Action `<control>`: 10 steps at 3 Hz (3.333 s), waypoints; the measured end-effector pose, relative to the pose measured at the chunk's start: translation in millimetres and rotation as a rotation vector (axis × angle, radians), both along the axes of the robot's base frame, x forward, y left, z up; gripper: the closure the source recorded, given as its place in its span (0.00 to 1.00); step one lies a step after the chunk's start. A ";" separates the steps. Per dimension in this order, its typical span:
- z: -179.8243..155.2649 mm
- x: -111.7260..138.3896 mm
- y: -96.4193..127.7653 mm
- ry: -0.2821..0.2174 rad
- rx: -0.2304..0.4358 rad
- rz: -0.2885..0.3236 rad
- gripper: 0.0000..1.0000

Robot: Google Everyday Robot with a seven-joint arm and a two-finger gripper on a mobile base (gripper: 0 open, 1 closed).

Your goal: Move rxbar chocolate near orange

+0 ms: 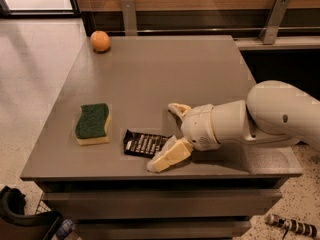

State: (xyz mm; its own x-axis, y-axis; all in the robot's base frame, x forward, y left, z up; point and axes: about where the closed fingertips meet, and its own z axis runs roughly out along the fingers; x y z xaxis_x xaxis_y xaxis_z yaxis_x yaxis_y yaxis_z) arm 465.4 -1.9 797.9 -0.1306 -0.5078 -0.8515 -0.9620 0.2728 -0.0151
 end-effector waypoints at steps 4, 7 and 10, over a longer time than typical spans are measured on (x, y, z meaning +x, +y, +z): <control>12.8 0.1 0.7 -0.001 0.000 0.001 1.00; 85.4 65.3 -39.1 -0.008 -0.005 -0.088 1.00; 173.3 243.7 -7.5 -0.093 -0.007 -0.199 1.00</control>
Offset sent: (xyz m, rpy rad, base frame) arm 0.0002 0.0003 0.0013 -0.0001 -0.0012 0.0000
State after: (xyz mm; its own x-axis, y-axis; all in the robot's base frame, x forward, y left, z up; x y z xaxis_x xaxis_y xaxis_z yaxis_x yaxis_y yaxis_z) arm 709.1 -9.5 971.2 -0.1501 -0.4859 -0.8610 -0.8836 0.4566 -0.1037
